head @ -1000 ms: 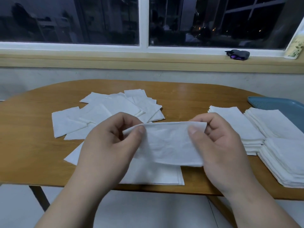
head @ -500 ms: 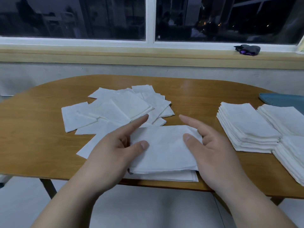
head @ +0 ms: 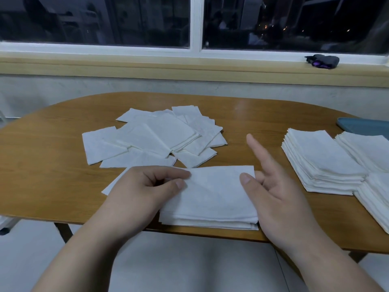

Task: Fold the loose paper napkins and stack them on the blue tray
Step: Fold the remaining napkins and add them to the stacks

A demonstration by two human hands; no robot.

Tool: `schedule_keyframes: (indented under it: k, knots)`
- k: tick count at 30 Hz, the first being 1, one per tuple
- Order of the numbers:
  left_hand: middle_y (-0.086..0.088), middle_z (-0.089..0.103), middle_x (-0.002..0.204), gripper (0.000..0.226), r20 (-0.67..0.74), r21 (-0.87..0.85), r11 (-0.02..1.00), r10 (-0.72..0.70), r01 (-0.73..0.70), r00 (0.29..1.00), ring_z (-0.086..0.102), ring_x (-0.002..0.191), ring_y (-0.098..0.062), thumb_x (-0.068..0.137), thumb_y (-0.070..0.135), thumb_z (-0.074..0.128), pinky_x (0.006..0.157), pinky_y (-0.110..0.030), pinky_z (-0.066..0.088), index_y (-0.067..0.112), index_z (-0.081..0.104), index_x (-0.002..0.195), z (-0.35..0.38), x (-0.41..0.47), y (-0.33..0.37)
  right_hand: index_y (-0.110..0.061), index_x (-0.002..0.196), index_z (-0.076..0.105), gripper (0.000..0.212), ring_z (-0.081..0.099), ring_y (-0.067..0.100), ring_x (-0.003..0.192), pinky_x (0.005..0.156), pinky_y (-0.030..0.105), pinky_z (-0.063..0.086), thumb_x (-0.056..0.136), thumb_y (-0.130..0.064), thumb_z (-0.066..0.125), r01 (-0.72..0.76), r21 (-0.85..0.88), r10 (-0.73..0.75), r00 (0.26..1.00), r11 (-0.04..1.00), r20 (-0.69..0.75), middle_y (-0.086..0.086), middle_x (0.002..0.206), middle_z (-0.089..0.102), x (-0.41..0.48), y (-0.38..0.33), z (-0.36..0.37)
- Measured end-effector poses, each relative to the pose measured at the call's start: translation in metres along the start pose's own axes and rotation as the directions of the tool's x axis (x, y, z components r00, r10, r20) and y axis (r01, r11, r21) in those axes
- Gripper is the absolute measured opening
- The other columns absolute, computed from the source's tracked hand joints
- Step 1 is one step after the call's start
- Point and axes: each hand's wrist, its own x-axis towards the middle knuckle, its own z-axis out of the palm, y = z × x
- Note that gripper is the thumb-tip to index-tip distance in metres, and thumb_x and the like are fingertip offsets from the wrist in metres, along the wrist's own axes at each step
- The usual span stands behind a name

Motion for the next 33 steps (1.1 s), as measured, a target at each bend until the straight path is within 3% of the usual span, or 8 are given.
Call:
schedule_keyframes:
  k: [2, 4, 8, 12, 16, 24, 28, 33]
  knots:
    - [0.022, 0.074, 0.091, 0.015, -0.002, 0.004, 1.000, -0.011, 0.011, 1.000, 0.065, 0.088, 0.007, 0.086, 0.023, 0.072, 0.082, -0.023, 0.044, 0.035, 0.080, 0.088, -0.001, 0.000, -0.001, -0.058, 0.125, 0.057, 0.042, 0.062, 0.034, 0.092, 0.073, 0.025, 0.053, 0.100, -0.025, 0.053, 0.021, -0.029, -0.022, 1.000, 0.999, -0.014, 0.007, 0.092, 0.074, -0.001, 0.000, 0.001]
    - [0.022, 0.074, 0.089, 0.014, -0.011, 0.023, 1.000, -0.020, 0.020, 1.000, 0.066, 0.086, 0.008, 0.086, 0.024, 0.072, 0.080, -0.021, 0.045, 0.035, 0.080, 0.089, -0.002, 0.000, -0.002, -0.052, 0.106, 0.069, 0.031, 0.061, 0.025, 0.094, 0.064, 0.010, 0.049, 0.098, -0.025, 0.055, 0.001, -0.034, -0.002, 1.000, 0.999, -0.014, -0.016, 0.092, 0.075, -0.001, -0.001, 0.002]
    - [0.020, 0.074, 0.089, 0.012, -0.024, 0.069, 0.997, -0.034, 0.035, 0.999, 0.065, 0.086, 0.006, 0.085, 0.028, 0.073, 0.078, -0.020, 0.046, 0.037, 0.079, 0.090, -0.005, 0.000, -0.003, -0.045, 0.091, 0.074, 0.022, 0.064, 0.024, 0.080, 0.061, 0.023, 0.049, 0.094, -0.027, 0.061, -0.032, -0.068, 0.030, 0.999, 0.997, -0.029, 0.002, 0.086, 0.074, 0.000, -0.002, 0.002]
    - [0.021, 0.074, 0.089, 0.011, -0.021, 0.098, 0.994, -0.043, 0.045, 0.999, 0.064, 0.085, 0.005, 0.085, 0.030, 0.073, 0.075, -0.018, 0.046, 0.037, 0.079, 0.091, -0.007, 0.000, -0.004, -0.037, 0.084, 0.078, 0.018, 0.063, 0.022, 0.087, 0.066, 0.020, 0.049, 0.090, -0.026, 0.066, -0.080, -0.046, 0.080, 0.997, 0.996, -0.006, 0.003, 0.090, 0.075, 0.000, -0.005, -0.002]
    - [0.024, 0.073, 0.089, 0.012, -0.004, 0.113, 0.993, -0.039, 0.040, 0.999, 0.063, 0.086, 0.009, 0.085, 0.030, 0.073, 0.075, -0.014, 0.044, 0.038, 0.078, 0.092, -0.006, -0.001, -0.003, -0.034, 0.081, 0.080, 0.020, 0.064, 0.030, 0.088, 0.074, 0.035, 0.051, 0.089, -0.019, 0.068, -0.122, -0.048, 0.123, 0.992, 0.991, 0.011, 0.008, 0.092, 0.074, -0.001, -0.005, -0.004]
    - [-0.002, 0.074, 0.078, 0.025, 0.071, -0.098, 0.995, -0.026, 0.033, 0.997, 0.064, 0.064, -0.010, 0.065, 0.034, 0.074, 0.074, -0.035, 0.049, 0.037, 0.080, 0.089, -0.015, -0.001, 0.000, -0.032, 0.088, 0.081, 0.012, 0.044, 0.020, 0.059, 0.058, 0.034, 0.034, 0.081, -0.025, 0.073, -0.134, 0.137, 0.132, 0.991, 0.981, 0.021, 0.002, 0.063, 0.057, -0.003, -0.010, -0.011]
    - [0.013, 0.076, 0.090, 0.016, 0.041, 0.058, 0.995, -0.082, 0.080, 0.996, 0.070, 0.085, -0.006, 0.074, 0.037, 0.082, 0.090, -0.035, 0.054, 0.045, 0.078, 0.088, -0.013, 0.001, -0.005, -0.029, 0.084, 0.081, 0.024, 0.048, 0.018, 0.057, 0.055, 0.020, 0.039, 0.089, -0.010, 0.067, -0.162, 0.003, 0.162, 0.987, 0.987, -0.003, 0.007, 0.064, 0.062, -0.002, -0.007, -0.007]
    - [0.024, 0.073, 0.089, 0.012, -0.006, 0.171, 0.980, -0.104, 0.104, 0.995, 0.067, 0.086, 0.005, 0.080, 0.036, 0.076, 0.083, -0.024, 0.049, 0.045, 0.077, 0.088, -0.011, 0.002, -0.007, -0.030, 0.083, 0.078, 0.024, 0.048, 0.012, 0.055, 0.049, 0.016, 0.037, 0.091, -0.011, 0.065, -0.178, -0.097, 0.180, 0.984, 0.979, 0.008, 0.007, 0.064, 0.061, -0.001, -0.006, -0.004]
